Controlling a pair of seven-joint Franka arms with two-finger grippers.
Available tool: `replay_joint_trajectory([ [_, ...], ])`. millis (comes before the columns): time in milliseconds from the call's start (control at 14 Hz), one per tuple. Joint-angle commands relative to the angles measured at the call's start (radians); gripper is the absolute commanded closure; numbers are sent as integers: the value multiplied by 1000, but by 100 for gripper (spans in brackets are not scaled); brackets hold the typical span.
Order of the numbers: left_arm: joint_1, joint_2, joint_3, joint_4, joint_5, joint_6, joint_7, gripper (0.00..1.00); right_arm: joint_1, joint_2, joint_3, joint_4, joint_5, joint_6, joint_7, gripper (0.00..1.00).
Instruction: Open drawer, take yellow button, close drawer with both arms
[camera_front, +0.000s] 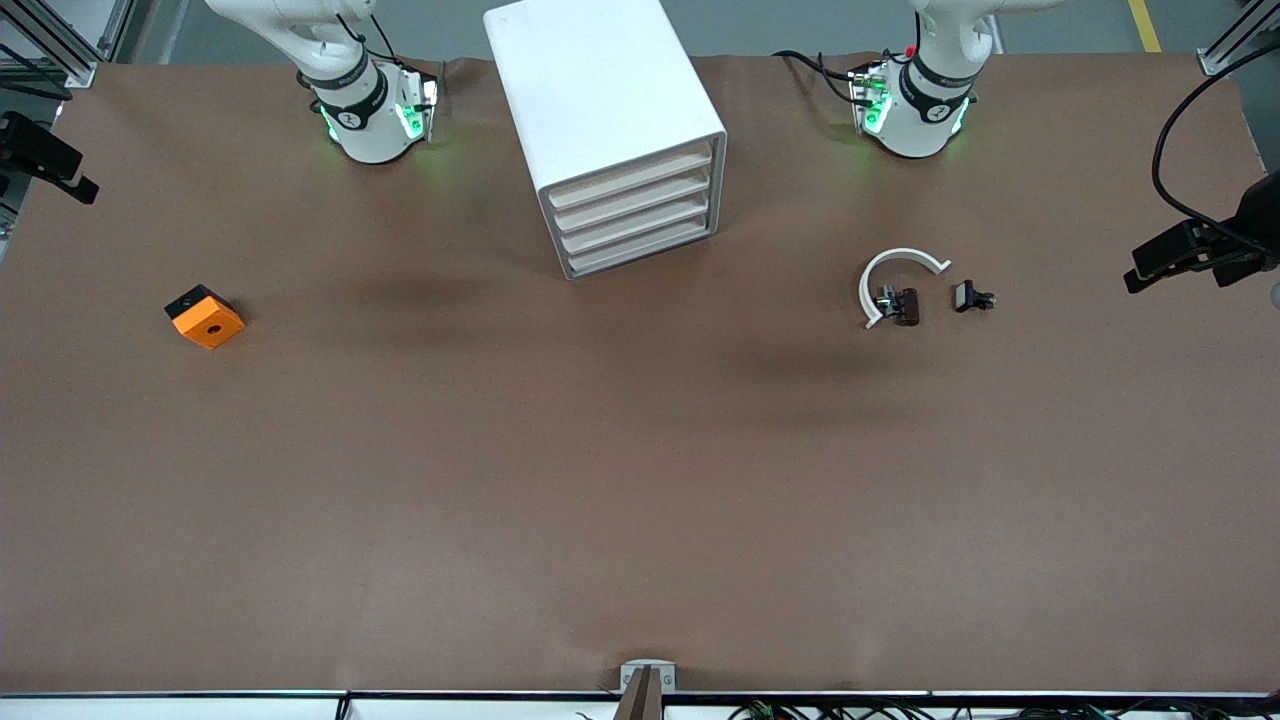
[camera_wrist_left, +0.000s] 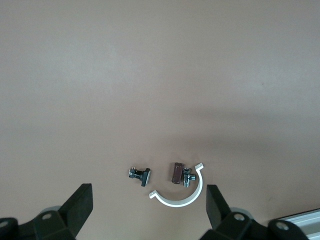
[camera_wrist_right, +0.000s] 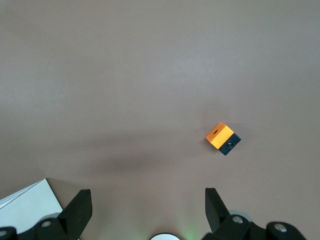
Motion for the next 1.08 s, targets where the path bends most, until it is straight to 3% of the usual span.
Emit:
replay_joint_trajectory([
  [0, 4, 39, 2, -6, -11, -21, -10, 0, -12, -23, 11, -22, 0, 4, 9, 0],
  [287, 4, 90, 3, -76, -11, 63, -12, 0, -12, -23, 13, -22, 2, 4, 9, 0],
  [717, 1, 126, 3, -314, -14, 406, -18, 0, -12, -23, 11, -22, 0, 4, 9, 0],
  [1003, -14, 186, -6, -328, -14, 476, -127, 0, -13, -23, 11, -23, 2, 4, 9, 0],
])
